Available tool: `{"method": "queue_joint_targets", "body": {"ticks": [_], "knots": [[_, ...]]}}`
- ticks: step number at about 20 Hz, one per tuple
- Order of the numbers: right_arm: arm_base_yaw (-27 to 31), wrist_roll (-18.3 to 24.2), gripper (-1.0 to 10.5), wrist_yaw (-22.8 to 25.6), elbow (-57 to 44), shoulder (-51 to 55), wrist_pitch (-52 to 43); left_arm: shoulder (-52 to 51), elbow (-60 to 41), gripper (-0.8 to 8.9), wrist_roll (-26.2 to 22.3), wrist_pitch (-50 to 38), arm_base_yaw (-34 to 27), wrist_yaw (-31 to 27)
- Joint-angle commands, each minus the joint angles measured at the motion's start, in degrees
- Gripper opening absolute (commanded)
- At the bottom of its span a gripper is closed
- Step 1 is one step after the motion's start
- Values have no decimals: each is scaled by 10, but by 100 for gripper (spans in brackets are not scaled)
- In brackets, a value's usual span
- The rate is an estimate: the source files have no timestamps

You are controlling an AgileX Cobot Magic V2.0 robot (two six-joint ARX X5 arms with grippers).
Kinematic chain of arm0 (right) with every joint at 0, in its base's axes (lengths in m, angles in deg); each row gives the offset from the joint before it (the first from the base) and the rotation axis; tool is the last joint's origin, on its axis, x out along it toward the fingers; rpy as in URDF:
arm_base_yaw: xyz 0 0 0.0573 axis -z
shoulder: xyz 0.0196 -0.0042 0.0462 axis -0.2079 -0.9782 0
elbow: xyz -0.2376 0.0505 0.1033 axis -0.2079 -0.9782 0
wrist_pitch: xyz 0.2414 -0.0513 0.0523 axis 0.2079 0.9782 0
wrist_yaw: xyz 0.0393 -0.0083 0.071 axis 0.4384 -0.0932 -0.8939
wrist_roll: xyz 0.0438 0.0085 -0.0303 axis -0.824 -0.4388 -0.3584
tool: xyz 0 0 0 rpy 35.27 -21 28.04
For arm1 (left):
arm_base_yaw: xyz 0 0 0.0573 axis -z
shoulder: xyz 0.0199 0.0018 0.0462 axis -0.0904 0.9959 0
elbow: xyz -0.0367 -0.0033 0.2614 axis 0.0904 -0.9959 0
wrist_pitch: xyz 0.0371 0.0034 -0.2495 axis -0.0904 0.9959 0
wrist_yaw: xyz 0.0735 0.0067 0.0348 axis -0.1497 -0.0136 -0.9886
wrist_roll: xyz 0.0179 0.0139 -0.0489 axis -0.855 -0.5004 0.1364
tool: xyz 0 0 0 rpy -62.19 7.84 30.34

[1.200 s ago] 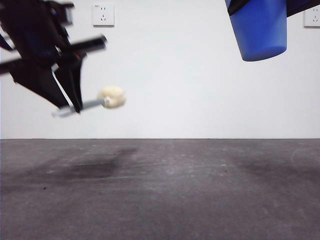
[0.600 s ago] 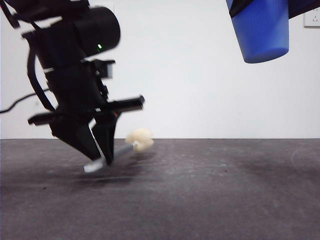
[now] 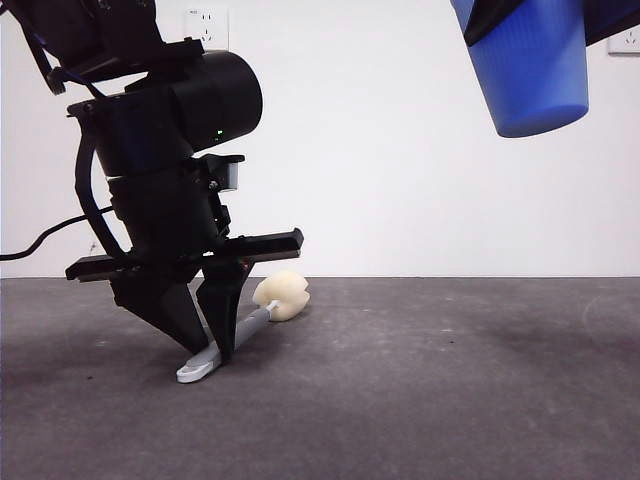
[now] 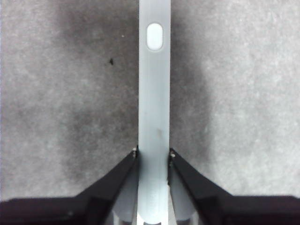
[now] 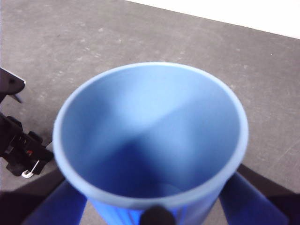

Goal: Pick up the cup brush,pick up the cup,insert the brush into the cup,clean the cup,put the cup brush back,put the cup back to the fixed position on the table

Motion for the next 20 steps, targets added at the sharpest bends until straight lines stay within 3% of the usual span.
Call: {"method": "queue_joint_targets", "body": {"ticks": [1,4,8,13,20], "knots": [[-1,-11,-17,-1,2,-2,-3,12,-4,60,36,-11,2,11],[-1,-22,-17,-32,2,-10,-4,12,-4,323,34,-5,5,20],[-1,-23,-17,-48,0,-39,-26,7,-3,324,30,5,5,30],[7,-1,-17,-51,-10,-96,-122,-46,-3,324,13,19,5,29],[68,13,-17,-111,-70,-233,-291,-231,-3,324,-34,91,5,76]]}}
